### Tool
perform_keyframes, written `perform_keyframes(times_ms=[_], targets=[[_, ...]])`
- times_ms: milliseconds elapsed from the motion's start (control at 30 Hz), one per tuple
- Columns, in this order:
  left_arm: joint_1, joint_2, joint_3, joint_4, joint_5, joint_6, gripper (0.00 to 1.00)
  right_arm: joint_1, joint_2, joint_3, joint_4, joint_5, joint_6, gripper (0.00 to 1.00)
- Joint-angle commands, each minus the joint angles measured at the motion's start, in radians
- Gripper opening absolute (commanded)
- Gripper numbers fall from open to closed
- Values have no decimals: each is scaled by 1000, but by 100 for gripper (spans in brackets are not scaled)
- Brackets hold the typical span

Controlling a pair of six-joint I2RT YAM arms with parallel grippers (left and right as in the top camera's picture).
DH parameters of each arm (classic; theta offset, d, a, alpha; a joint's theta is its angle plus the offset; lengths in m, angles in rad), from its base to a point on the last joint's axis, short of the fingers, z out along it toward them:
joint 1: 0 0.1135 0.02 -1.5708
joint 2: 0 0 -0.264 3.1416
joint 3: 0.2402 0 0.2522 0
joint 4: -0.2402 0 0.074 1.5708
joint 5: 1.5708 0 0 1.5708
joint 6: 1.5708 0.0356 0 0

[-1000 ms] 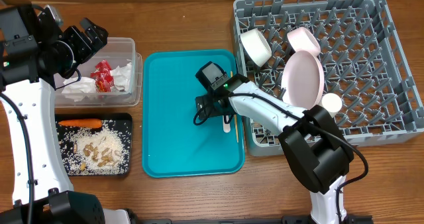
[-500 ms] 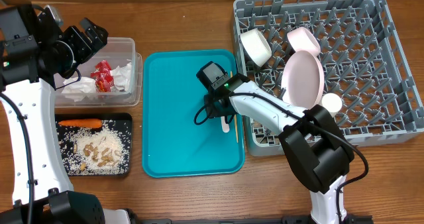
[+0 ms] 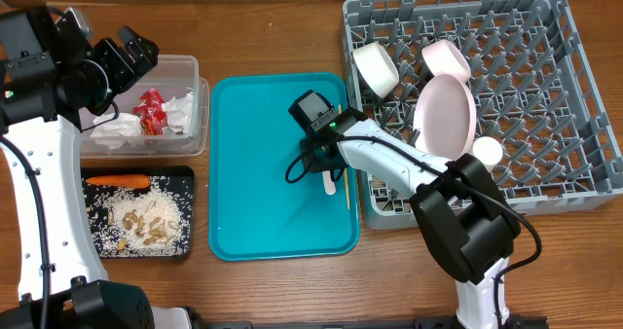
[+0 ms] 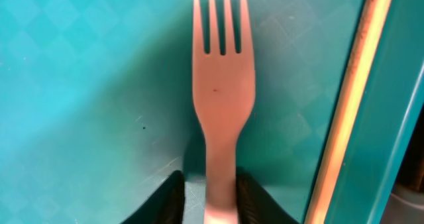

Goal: Sort waste into correct bins and load items into the dishwasher
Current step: 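Lift the white fork off the teal tray with the right gripper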

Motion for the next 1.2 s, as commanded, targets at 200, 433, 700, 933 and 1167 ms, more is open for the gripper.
perform_keyframes(times_ms=[200,433,700,933,1167], targets=[[3,-20,21,1,15,-9,100,-3,-9,19,3,5,1,13],[3,-20,21,1,15,-9,100,-3,-9,19,2,5,1,4],[3,-20,21,1,15,-9,100,-3,-41,22,-10,-2,1,4],[3,-20,21,1,15,-9,100,-3,-45,23,7,-2,0,4],[3,-20,22,1,15,-9,100,-3,-45,23,113,-2,1,40]])
